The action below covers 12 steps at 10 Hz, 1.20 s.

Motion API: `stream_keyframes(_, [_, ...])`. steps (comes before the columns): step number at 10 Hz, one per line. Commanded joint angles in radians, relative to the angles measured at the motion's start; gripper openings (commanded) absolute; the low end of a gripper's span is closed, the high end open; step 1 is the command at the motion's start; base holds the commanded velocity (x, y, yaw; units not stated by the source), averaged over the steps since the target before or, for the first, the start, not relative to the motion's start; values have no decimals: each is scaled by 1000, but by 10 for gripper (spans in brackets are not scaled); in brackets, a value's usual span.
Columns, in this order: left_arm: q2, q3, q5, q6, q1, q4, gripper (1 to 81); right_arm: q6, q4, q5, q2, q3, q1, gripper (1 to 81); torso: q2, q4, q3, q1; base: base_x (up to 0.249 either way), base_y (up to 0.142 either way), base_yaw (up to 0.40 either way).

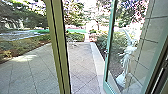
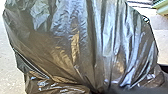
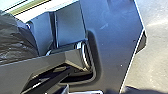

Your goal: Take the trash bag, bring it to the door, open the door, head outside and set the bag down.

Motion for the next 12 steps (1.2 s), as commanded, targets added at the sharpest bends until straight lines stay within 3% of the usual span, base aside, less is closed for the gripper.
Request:
stream_keyframes(1, [0, 2, 61, 5, -49, 5, 10, -16, -4, -63, 3, 2, 38, 811, 0, 0, 0, 0, 0, -124, 0])
stream_keyframes(12, [8, 2, 61, 14, -48, 4, 10, -17, -4, -63, 5, 4, 29, 811, 0, 0, 0, 0, 0, -111, 0])
